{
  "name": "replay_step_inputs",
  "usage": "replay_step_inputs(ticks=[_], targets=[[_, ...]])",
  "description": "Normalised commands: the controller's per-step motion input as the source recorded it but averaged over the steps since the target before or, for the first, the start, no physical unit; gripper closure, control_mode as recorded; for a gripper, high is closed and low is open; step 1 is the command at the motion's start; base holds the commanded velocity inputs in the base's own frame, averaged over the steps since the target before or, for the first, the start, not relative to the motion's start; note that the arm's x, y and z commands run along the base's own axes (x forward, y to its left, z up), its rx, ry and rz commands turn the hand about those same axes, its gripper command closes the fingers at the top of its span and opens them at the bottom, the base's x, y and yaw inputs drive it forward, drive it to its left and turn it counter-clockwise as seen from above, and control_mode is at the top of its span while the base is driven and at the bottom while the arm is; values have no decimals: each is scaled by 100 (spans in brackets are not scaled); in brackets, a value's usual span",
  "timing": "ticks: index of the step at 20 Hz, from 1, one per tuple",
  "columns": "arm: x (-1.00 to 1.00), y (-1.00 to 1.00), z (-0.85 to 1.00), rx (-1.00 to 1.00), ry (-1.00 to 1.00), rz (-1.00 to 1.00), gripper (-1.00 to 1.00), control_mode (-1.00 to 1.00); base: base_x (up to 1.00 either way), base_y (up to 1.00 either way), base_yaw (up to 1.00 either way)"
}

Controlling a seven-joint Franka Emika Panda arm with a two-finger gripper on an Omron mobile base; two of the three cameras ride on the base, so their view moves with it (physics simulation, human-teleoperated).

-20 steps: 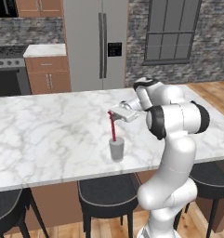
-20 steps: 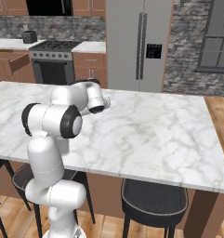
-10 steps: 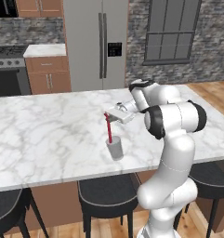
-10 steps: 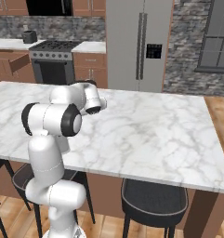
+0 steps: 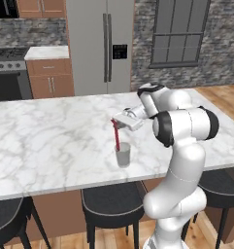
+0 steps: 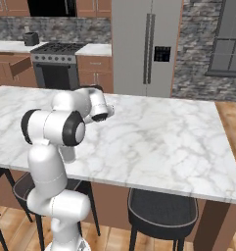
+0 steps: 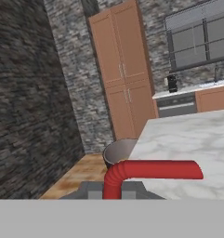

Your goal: Take a straw from the drawer in front and place it inside the glass cup on the dining counter.

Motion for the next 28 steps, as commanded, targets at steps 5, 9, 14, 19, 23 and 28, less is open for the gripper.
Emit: replay_step_inputs(ticks=[5, 9, 14, 19, 23, 28], targets=[[-6, -32, -2, 0, -3, 0, 100, -100, 0, 0, 0], [0, -34, -3, 0, -3, 0, 100, -100, 0, 0, 0], [0, -18, -9, 0, -2, 0, 100, -100, 0, 0, 0], [-3, -2, -17, 0, -1, 0, 100, -100, 0, 0, 0], [-9, 0, -19, 0, -3, 0, 100, -100, 0, 0, 0], [-12, 0, -15, 0, -3, 0, 100, -100, 0, 0, 0]])
